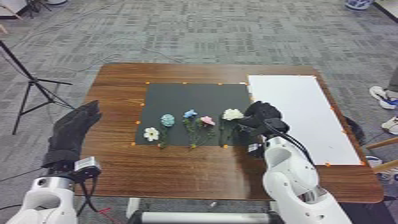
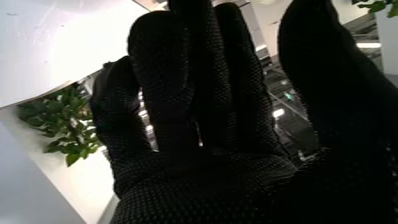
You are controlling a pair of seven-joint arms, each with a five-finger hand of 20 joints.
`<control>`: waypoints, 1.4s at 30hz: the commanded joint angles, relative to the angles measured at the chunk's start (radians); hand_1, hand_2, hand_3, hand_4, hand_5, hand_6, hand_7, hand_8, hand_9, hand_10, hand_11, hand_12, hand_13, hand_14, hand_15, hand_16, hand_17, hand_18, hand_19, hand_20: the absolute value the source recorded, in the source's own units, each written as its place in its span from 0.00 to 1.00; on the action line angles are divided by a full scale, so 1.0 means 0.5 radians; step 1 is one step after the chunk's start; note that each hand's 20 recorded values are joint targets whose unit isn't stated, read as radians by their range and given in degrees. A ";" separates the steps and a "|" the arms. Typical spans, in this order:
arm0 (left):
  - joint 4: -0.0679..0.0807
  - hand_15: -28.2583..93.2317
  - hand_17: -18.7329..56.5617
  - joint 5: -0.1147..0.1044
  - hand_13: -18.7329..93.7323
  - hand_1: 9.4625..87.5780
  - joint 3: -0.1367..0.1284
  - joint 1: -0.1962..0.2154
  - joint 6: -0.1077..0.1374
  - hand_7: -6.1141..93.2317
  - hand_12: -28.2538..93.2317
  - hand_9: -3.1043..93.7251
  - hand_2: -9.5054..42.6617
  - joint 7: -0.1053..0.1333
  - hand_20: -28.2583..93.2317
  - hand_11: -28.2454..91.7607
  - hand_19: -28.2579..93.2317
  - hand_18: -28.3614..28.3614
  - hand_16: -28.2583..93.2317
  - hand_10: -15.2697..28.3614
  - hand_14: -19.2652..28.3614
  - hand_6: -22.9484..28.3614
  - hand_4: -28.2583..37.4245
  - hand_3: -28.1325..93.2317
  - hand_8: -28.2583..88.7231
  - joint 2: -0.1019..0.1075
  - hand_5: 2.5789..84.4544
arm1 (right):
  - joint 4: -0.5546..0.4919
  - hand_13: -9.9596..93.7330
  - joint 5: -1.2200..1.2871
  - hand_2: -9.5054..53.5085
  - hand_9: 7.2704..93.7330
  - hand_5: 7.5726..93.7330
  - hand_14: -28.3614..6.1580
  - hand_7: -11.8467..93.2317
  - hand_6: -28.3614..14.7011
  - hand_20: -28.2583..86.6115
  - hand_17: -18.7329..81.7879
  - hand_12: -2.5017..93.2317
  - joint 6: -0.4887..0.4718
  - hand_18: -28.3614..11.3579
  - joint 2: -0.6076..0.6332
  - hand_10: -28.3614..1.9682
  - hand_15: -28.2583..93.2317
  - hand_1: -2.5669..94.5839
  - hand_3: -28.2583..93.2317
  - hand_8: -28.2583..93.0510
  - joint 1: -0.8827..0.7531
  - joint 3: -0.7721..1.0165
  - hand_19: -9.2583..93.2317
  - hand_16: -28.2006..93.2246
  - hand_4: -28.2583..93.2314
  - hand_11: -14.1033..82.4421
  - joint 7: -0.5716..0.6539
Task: Arrange flowers
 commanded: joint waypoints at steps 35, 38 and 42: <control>-0.158 0.34 0.30 0.186 0.48 0.18 -0.104 0.076 -0.186 0.21 0.31 0.52 0.24 0.118 0.34 0.37 0.25 0.64 0.23 0.65 0.74 0.47 0.07 0.80 0.17 -0.033 0.59 | -0.263 0.22 3.043 0.28 0.20 0.19 0.46 0.15 0.63 0.38 0.18 0.08 -0.788 0.36 -0.598 0.48 0.18 0.00 0.76 0.17 -0.373 1.114 0.21 0.32 0.08 0.13 -1.119; -0.161 0.34 0.30 0.228 0.48 0.18 -0.102 0.067 -0.202 0.21 0.31 0.53 0.24 0.109 0.34 0.37 0.25 0.64 0.23 0.66 0.74 0.47 0.07 0.80 0.17 -0.027 0.59 | -0.270 0.22 2.910 0.29 0.21 0.20 0.47 0.15 0.62 0.38 0.18 0.08 -0.803 0.36 -0.589 0.48 0.18 0.00 0.75 0.17 -0.402 1.150 0.21 0.32 0.07 0.14 -1.178; -0.181 0.34 0.30 0.226 0.49 0.18 -0.108 0.089 -0.181 0.21 0.31 0.53 0.24 0.132 0.34 0.37 0.25 0.64 0.23 0.66 0.74 0.48 0.07 0.80 0.18 -0.036 0.59 | -0.257 0.25 2.696 0.29 0.25 0.23 0.47 0.15 0.61 0.38 0.22 0.09 -0.965 0.35 -0.609 0.48 0.19 0.00 0.75 0.17 -0.409 1.264 0.20 0.32 0.07 0.15 -1.222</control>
